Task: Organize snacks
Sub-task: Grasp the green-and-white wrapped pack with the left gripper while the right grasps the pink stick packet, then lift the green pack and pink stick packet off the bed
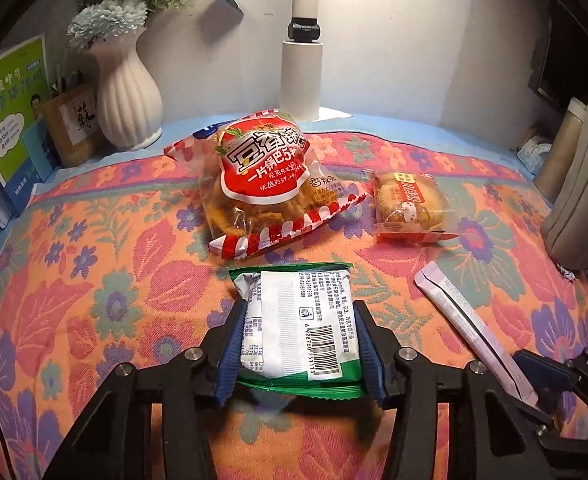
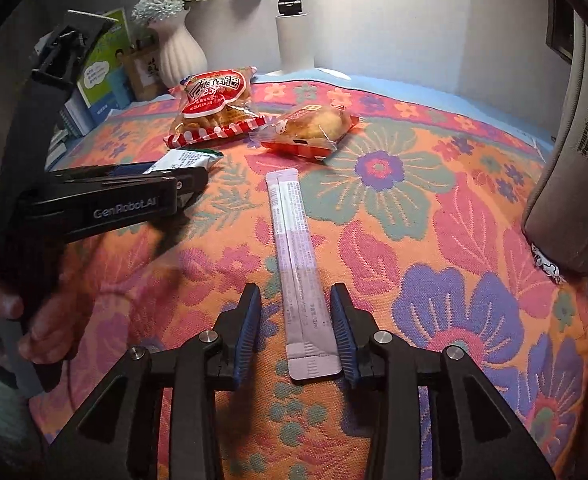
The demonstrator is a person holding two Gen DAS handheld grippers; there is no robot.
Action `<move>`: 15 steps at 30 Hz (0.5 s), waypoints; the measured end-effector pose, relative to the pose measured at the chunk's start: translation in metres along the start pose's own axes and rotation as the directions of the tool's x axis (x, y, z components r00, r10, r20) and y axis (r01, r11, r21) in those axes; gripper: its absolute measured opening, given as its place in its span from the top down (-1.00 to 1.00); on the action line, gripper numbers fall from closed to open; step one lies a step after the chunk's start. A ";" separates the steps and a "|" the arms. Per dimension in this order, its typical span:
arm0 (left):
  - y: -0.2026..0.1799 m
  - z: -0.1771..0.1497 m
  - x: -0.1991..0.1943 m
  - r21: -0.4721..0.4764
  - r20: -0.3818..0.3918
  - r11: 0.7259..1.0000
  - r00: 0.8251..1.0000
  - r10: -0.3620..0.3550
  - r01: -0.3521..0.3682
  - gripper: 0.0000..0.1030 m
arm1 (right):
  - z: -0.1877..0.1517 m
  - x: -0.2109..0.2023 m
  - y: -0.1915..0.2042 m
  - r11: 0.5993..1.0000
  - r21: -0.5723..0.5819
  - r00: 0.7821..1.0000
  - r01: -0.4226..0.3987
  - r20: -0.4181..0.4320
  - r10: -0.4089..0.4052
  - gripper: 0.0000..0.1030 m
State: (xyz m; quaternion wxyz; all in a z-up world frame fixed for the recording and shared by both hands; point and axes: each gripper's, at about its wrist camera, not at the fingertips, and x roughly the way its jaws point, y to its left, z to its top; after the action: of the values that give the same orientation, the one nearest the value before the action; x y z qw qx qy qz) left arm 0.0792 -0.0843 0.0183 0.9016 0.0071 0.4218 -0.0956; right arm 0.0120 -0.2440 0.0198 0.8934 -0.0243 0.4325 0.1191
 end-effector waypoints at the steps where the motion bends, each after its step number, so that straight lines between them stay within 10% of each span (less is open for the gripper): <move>1: 0.001 -0.004 -0.007 -0.003 0.010 1.000 1.000 -0.009 0.009 0.05 | 0.002 0.002 0.000 1.000 -0.001 1.000 0.003 -0.003 -0.003 0.27; 15: 0.048 -0.030 -0.032 -0.208 0.107 0.977 0.994 -0.016 0.038 0.05 | 0.013 0.013 0.009 0.997 -0.037 0.997 0.071 0.013 -0.071 0.30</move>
State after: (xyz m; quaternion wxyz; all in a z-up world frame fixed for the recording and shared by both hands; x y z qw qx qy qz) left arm 0.0451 -0.0295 0.0199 0.9169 -0.0989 0.3816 -0.0631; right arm 0.0276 -0.2305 0.0180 0.8989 -0.0559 0.4238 0.0956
